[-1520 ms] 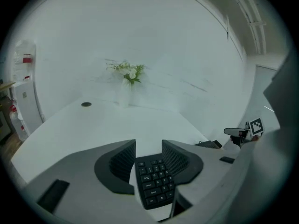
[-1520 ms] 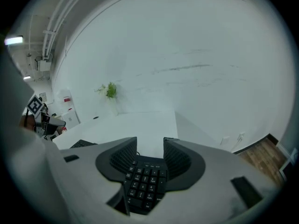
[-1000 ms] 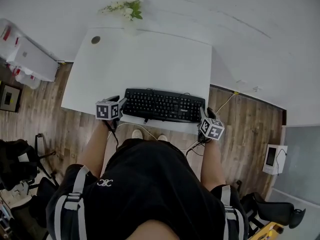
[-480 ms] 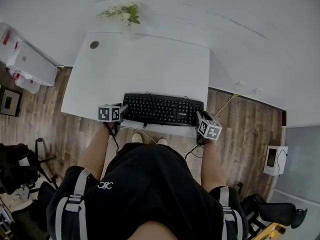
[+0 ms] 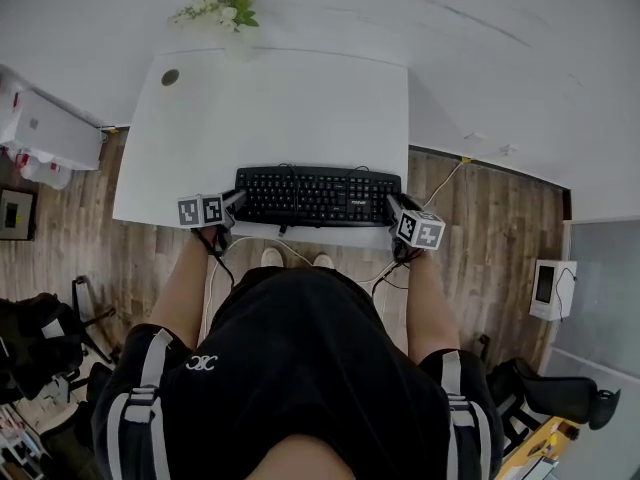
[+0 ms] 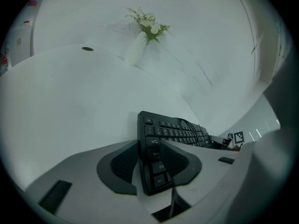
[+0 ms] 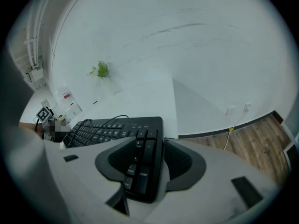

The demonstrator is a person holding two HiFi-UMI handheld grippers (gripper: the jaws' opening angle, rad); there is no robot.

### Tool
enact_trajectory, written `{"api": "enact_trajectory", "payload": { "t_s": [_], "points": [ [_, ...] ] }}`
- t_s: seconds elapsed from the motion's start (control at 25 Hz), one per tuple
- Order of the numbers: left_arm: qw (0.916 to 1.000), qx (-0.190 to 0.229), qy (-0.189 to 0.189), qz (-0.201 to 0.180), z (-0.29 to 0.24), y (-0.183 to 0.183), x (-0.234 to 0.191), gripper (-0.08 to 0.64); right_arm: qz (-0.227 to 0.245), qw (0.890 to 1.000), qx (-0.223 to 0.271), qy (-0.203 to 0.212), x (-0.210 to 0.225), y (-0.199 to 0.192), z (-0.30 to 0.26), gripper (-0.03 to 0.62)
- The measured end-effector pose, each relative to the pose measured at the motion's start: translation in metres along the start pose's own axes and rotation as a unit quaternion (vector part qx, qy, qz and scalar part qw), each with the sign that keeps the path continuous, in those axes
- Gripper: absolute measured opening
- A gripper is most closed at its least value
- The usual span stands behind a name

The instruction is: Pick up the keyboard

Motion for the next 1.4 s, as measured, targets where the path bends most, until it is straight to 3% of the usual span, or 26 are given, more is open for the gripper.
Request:
{"api": "enact_trajectory", "payload": {
  "t_s": [0.24, 0.52, 0.76, 1.12, 1.4],
  "points": [
    [0.9999, 0.003, -0.011, 0.010, -0.002, -0.003, 0.001, 0.164, -0.025, 1.000, 0.005, 0.009, 0.008, -0.005, -0.002, 0.210],
    [0.9988, -0.004, -0.038, 0.033, -0.009, -0.004, -0.005, 0.164, -0.049, 0.998, -0.015, 0.049, 0.009, 0.001, -0.002, 0.189],
    [0.9986, -0.003, -0.031, 0.043, -0.007, -0.007, -0.004, 0.160, -0.091, 0.995, -0.010, 0.049, 0.009, 0.000, 0.002, 0.164],
    [0.9979, 0.018, -0.049, 0.038, 0.003, 0.007, 0.002, 0.150, -0.088, 0.995, 0.000, 0.041, 0.002, 0.007, 0.015, 0.149],
    [0.9949, 0.068, -0.074, 0.008, 0.018, 0.043, 0.019, 0.147, -0.069, 0.995, 0.060, 0.049, -0.007, 0.042, 0.028, 0.147]
  ]
}}
Point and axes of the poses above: the fingertips, and each gripper's own axes: z backward along the fingers, x to its right, y out of its top, the point moved 7 cm from there along z, backward along the fingers, and after that the axes turned 12 degrees about x, right-handed, at the moved point
